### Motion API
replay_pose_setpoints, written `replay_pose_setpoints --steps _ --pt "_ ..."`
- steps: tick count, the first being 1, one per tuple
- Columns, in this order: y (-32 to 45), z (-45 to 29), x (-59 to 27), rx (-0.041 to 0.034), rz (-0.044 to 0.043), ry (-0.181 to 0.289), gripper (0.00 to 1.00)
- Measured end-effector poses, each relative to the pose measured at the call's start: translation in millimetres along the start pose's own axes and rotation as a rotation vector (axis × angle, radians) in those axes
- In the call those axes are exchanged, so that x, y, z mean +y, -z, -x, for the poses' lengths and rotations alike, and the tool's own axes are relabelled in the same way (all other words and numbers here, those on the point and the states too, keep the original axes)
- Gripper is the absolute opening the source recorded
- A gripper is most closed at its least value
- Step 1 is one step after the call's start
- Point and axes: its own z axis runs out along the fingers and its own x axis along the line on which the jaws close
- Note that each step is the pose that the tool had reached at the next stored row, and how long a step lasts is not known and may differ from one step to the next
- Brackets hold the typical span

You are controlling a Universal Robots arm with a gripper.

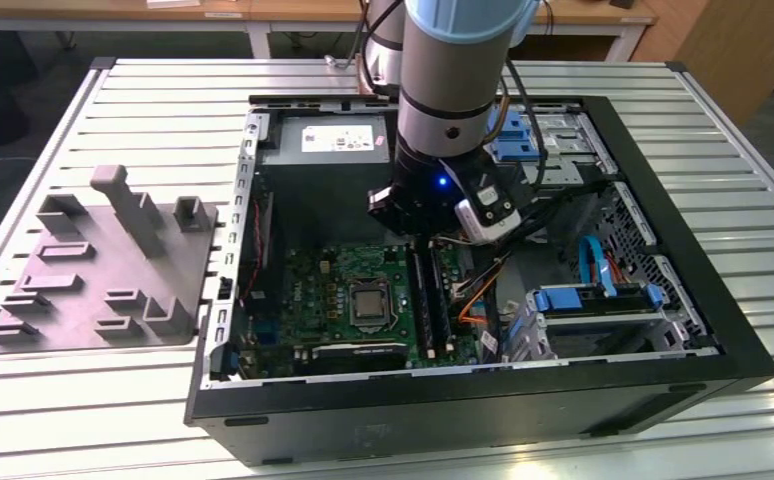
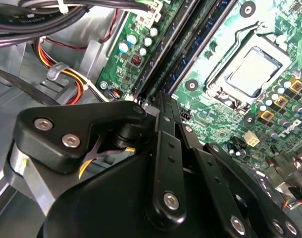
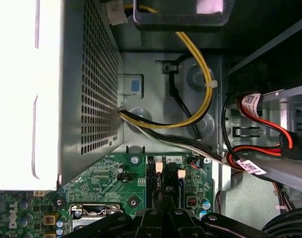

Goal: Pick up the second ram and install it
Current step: 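Press down the second ram until it locks into place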

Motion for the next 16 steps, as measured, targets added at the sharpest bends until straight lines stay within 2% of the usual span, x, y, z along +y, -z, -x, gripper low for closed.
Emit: replay_pose_setpoints --steps 16 --pt "-3.5 -1.2 1.1 0.0 0.0 0.0 0.1"
